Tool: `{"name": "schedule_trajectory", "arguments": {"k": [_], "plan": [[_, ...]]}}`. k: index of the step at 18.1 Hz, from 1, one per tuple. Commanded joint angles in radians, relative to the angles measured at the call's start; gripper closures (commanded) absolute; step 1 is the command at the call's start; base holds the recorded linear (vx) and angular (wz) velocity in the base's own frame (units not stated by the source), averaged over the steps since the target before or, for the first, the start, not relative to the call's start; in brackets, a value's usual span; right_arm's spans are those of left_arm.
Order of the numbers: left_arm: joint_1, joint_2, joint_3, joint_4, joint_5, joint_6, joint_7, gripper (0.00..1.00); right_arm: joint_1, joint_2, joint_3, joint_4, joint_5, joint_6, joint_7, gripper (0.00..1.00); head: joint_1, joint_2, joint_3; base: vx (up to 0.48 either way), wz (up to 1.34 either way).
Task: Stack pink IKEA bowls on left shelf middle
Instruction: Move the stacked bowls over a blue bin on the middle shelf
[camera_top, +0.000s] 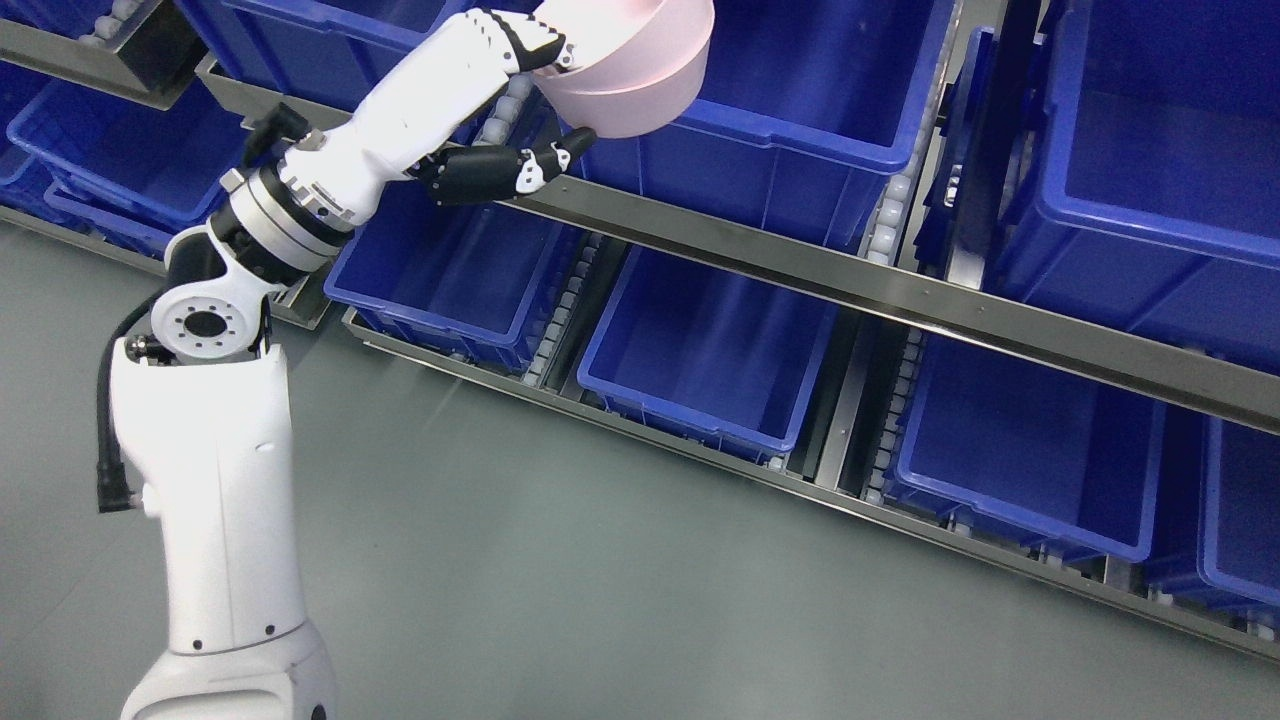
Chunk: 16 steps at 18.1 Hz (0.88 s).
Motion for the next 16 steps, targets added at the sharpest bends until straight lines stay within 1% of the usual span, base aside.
{"name": "schedule_trajectory", "arguments": {"k": [1,3,6,10,12,14,16], "plan": [[-0.074,0.017,-0.004,0.002,-0.034,0.023,0.001,0.95,0.029,-0.017,-0.011,-0.034,0.0,-0.001,-0.001,0.0,0.0,0.0,0.0,0.179,-0.14],[-0.105,0.017,-0.045,0.022,-0.066,0.052,0.004,0.95,0.029,-0.017,-0.011,-0.034,0.0,-0.001,-0.001,0.0,0.0,0.0,0.0,0.174,-0.16],[-0.14,0.017,-0.085,0.121,-0.164,0.052,0.006,0.95,0.029,-0.017,-0.011,-0.034,0.0,-0.001,-0.001,0.0,0.0,0.0,0.0,0.186,-0.23],[-0.215,0.017,-0.094,0.259,-0.265,0.061,0.013,0.95,0.029,-0.017,-0.011,-0.034,0.0,0.001,-0.001,0.0,0.0,0.0,0.0,0.221,-0.28],[-0.224,0.017,-0.088,0.327,-0.33,0.096,0.012,0.95,0.029,-0.017,-0.012,-0.034,0.0,-0.001,-0.001,0.0,0.0,0.0,0.0,0.186,-0.24],[-0.221,0.076,-0.094,0.348,-0.333,0.13,0.012,0.95,0.029,-0.017,-0.011,-0.034,0.0,-0.001,-0.001,0.0,0.0,0.0,0.0,0.132,-0.19],[-0.223,0.123,-0.094,0.382,-0.335,0.133,0.013,0.95,0.029,-0.017,-0.011,-0.034,0.0,-0.001,-0.001,0.0,0.0,0.0,0.0,0.146,-0.14]]}}
